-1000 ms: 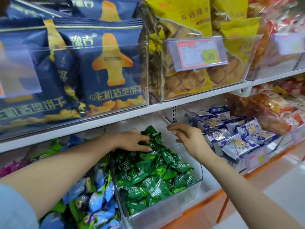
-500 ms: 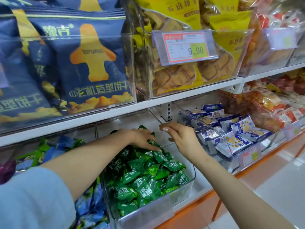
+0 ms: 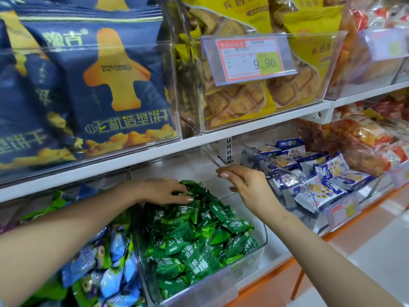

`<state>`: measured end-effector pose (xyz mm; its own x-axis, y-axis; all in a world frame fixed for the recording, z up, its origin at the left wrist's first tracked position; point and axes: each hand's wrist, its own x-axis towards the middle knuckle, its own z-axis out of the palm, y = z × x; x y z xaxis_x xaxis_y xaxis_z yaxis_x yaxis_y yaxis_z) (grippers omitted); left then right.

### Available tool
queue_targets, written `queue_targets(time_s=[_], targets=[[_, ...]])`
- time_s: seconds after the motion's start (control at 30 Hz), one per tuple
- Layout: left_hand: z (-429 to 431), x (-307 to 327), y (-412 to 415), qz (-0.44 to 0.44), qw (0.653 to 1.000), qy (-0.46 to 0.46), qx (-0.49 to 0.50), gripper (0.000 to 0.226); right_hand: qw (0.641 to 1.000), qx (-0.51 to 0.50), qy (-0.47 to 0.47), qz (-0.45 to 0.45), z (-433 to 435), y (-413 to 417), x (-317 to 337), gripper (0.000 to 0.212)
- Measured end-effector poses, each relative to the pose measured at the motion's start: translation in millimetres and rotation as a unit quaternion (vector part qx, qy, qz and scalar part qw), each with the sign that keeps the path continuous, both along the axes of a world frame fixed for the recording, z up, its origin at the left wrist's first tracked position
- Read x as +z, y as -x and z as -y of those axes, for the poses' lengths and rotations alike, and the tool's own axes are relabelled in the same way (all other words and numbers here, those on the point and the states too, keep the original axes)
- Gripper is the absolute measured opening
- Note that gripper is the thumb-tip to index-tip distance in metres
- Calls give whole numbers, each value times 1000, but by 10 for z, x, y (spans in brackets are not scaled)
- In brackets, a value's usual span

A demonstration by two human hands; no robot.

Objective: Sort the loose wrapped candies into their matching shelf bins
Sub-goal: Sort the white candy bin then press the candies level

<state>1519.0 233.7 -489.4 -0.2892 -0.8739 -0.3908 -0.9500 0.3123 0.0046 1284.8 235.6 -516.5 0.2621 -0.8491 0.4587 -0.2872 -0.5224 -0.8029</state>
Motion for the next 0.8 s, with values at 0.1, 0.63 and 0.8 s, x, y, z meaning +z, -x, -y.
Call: queue_targets(time_s=[0.1, 0.63, 0.8], targets=[[-72, -33, -77, 21, 999, 28, 0, 114, 1000, -3, 4, 8, 4, -4, -21, 25], [-67, -208, 712, -63, 989, -83, -103, 60, 1000, -4, -1, 13, -9, -15, -2, 33], [-75, -136, 668, -31, 991, -89, -100, 61, 1000, -7, -14, 4, -6, 7, 15, 25]])
